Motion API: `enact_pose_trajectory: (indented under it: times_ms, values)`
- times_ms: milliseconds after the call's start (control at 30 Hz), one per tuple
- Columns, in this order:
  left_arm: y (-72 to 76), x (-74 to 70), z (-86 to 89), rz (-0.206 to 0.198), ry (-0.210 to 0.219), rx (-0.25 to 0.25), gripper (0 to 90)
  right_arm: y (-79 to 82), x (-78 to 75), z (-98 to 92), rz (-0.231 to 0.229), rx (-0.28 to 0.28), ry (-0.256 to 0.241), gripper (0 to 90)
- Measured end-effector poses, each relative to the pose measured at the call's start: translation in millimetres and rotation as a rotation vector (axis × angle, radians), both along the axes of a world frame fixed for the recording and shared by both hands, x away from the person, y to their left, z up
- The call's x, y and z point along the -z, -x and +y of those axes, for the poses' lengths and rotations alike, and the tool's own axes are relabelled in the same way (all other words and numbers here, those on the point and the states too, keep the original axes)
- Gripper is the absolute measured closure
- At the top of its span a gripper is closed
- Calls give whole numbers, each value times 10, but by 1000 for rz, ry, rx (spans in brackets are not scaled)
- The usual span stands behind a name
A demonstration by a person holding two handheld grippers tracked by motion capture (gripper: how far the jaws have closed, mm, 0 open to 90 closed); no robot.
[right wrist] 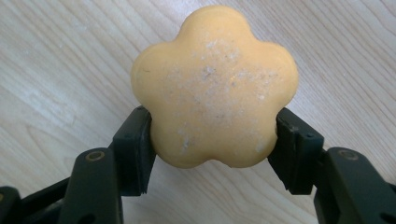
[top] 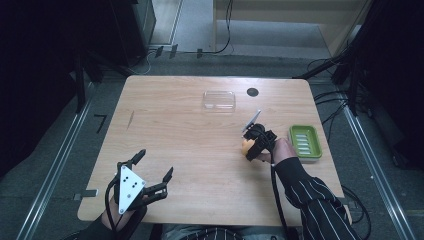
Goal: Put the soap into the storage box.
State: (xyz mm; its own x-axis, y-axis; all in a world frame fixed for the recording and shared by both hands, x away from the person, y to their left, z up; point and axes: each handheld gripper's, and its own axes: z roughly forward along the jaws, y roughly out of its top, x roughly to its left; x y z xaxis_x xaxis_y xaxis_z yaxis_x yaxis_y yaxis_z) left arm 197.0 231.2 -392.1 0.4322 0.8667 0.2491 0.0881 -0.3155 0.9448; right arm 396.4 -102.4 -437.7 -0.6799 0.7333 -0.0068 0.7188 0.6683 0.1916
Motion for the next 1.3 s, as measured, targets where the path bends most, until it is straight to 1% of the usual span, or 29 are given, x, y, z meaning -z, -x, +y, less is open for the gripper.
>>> enact_pose_trajectory:
  times_ms: [33, 100, 133, 167, 267, 333, 367, 400, 433, 500, 533, 567, 900, 933, 967, 1033, 1067, 1167, 1267, 1300]
  values:
    - [0, 0, -1, 0, 2, -2, 135, 13, -7, -5, -4, 6, -8, 399]
    - [0, -1, -1, 1, 0, -1, 135, 18, -20, -13, 1, -1, 0, 399]
    - [1, -1, -3, -1, -2, 0, 135, 34, -31, -35, -15, -1, -5, 399]
    - [1, -1, -2, 0, -2, 1, 135, 42, -41, -40, -10, 3, -1, 399]
    - [0, -1, -1, 0, 2, -1, 135, 50, -57, -71, -15, 5, -2, 399]
    - [1, -1, -2, 0, -2, 1, 135, 54, -77, -136, -27, 18, 2, 399]
    - [1, -1, -2, 0, -2, 1, 135, 54, -77, -136, -27, 18, 2, 399]
    - [0, -2, -1, 0, -1, 1, 135, 53, -89, -185, -30, 30, 4, 399]
    - [0, -2, -1, 0, 1, 0, 135, 49, -94, -206, -32, 28, 7, 399]
    - [-1, -2, -2, 1, 0, 1, 135, 49, -106, -257, -35, 46, 2, 399]
    - [-1, -2, -2, 1, 0, 1, 135, 49, -106, -257, -35, 46, 2, 399]
    - [-1, -2, -3, 0, -1, 1, 135, 45, -116, -306, -44, 52, 2, 399]
    - [-1, -3, -4, 1, -1, 0, 135, 46, -188, -467, -65, 85, -2, 399]
    - [-1, -3, -4, 1, -1, 0, 135, 46, -188, -467, -65, 85, -2, 399]
    - [-1, -2, -3, 0, 1, 1, 135, 51, -195, -487, -63, 99, -6, 399]
    - [-1, -2, -3, 0, 0, 1, 135, 48, -198, -502, -67, 94, -3, 399]
    - [-1, -2, -3, 0, 0, 2, 135, 52, -209, -538, -69, 100, -8, 399]
    - [-1, -1, -6, -1, 4, 1, 135, 58, -219, -568, -70, 113, -6, 399]
    - [0, -1, -10, -1, 3, 0, 135, 62, -229, -618, -73, 122, -11, 399]
    - [0, -1, -10, -1, 2, 0, 135, 63, -234, -654, -73, 133, -21, 399]
